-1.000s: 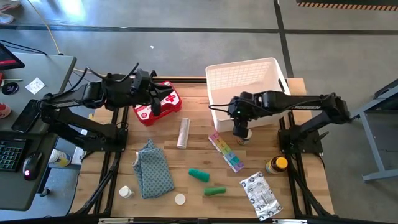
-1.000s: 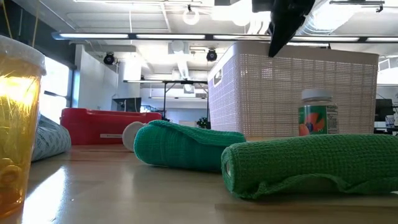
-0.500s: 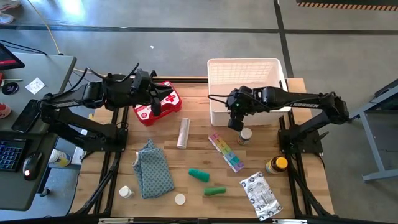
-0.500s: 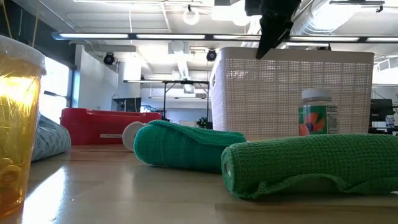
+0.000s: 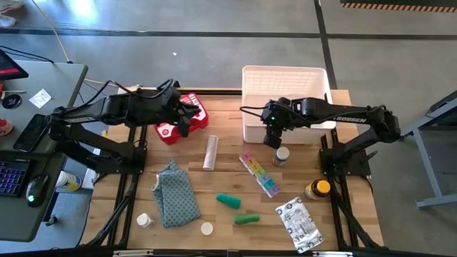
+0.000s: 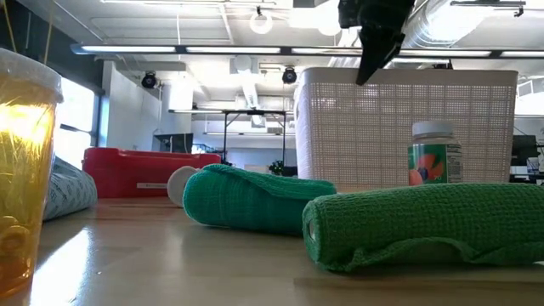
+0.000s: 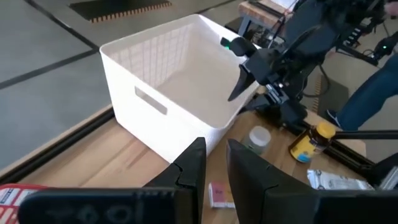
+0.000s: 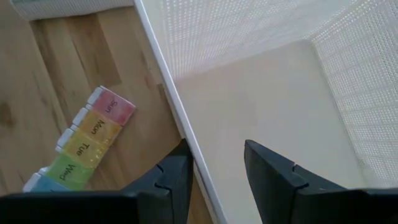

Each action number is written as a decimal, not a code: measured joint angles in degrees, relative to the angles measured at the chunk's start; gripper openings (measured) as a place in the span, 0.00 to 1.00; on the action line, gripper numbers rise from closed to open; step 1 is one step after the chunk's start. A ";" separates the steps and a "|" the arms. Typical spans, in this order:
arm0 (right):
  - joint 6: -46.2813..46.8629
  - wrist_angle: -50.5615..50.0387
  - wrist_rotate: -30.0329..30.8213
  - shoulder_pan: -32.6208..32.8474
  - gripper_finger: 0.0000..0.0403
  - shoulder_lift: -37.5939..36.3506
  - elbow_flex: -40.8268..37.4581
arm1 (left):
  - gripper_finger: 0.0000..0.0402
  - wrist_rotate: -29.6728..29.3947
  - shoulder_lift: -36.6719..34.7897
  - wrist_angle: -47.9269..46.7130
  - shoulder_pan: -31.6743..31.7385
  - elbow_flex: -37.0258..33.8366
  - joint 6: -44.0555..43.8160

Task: Pick & place medical supplies in basket/bin
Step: Adjust the white bin, then put the red first aid kit into the white bin

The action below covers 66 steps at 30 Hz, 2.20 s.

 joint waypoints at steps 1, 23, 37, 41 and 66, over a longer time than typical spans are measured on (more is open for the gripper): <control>0.00 0.03 -0.04 -0.10 0.33 0.00 0.00 | 0.25 0.11 0.13 -0.02 0.00 0.00 -0.01; 6.05 4.47 -9.91 0.97 0.52 -4.95 -0.02 | 0.25 -0.74 4.78 -12.57 0.06 0.07 0.41; 15.40 9.43 -11.17 1.01 0.54 -21.40 0.00 | 0.27 13.57 16.05 -35.05 13.08 -0.91 1.10; 15.65 10.30 -11.14 1.01 0.54 -25.31 0.00 | 0.37 16.12 16.27 -32.01 17.69 -3.32 4.34; 18.14 6.89 -11.35 1.01 0.54 -29.05 0.00 | 0.77 10.41 32.81 -27.07 18.03 -4.88 8.37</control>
